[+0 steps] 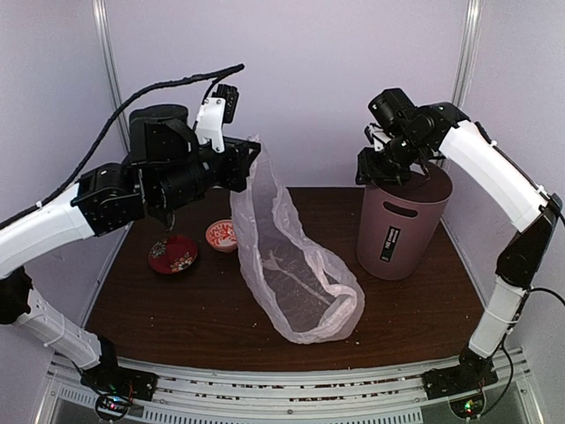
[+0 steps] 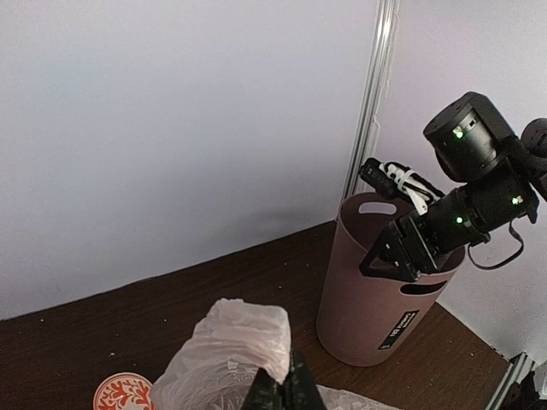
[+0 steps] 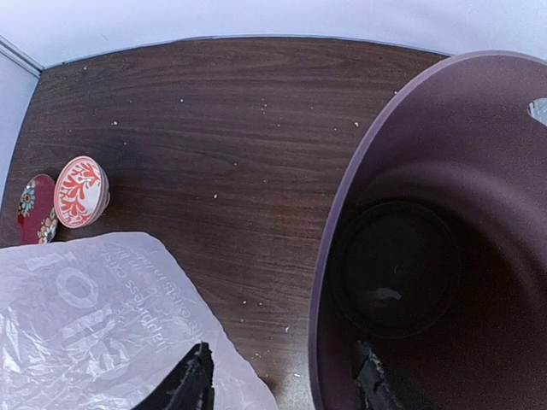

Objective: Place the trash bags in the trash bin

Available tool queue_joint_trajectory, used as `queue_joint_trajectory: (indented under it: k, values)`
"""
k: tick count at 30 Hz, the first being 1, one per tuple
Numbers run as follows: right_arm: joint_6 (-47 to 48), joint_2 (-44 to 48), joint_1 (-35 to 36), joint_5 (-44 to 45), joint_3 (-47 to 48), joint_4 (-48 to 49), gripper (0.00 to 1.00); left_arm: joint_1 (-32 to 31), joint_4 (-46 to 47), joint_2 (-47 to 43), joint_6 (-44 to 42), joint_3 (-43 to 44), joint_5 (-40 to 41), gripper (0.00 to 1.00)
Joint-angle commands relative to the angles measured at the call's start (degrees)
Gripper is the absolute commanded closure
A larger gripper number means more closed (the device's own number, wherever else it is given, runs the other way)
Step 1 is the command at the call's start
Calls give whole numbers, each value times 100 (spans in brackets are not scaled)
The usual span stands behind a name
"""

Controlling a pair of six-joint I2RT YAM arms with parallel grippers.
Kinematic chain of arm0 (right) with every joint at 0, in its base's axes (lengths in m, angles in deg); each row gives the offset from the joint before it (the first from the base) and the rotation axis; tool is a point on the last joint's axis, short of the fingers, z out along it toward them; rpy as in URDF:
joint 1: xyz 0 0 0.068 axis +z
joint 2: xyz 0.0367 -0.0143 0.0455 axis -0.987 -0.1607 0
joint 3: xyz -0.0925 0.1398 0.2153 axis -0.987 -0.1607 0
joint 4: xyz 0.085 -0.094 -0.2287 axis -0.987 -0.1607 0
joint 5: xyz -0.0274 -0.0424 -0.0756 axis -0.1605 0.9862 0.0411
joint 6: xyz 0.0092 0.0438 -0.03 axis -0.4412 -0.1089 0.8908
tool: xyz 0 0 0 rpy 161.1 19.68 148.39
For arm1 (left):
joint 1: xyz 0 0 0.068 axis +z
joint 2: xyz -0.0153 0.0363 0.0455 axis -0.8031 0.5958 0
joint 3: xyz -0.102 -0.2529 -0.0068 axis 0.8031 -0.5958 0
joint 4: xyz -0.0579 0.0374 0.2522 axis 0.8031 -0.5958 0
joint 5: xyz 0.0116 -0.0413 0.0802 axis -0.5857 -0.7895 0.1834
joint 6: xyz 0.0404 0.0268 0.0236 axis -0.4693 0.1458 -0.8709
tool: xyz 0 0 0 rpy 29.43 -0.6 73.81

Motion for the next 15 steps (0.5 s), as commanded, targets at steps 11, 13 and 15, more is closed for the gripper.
queue_joint_trajectory:
  k: [11, 13, 15]
  values:
    - [49, -31, -39, -805, -481, 450, 72, 18, 198, 90, -505, 1147, 226, 100]
    - [33, -46, -39, -945, -474, 488, 79, 18, 186, 27, -568, 1231, 334, 100]
    - [-25, 9, -23, -1078, -556, 620, 81, 18, 84, 33, -574, 1412, 462, 100]
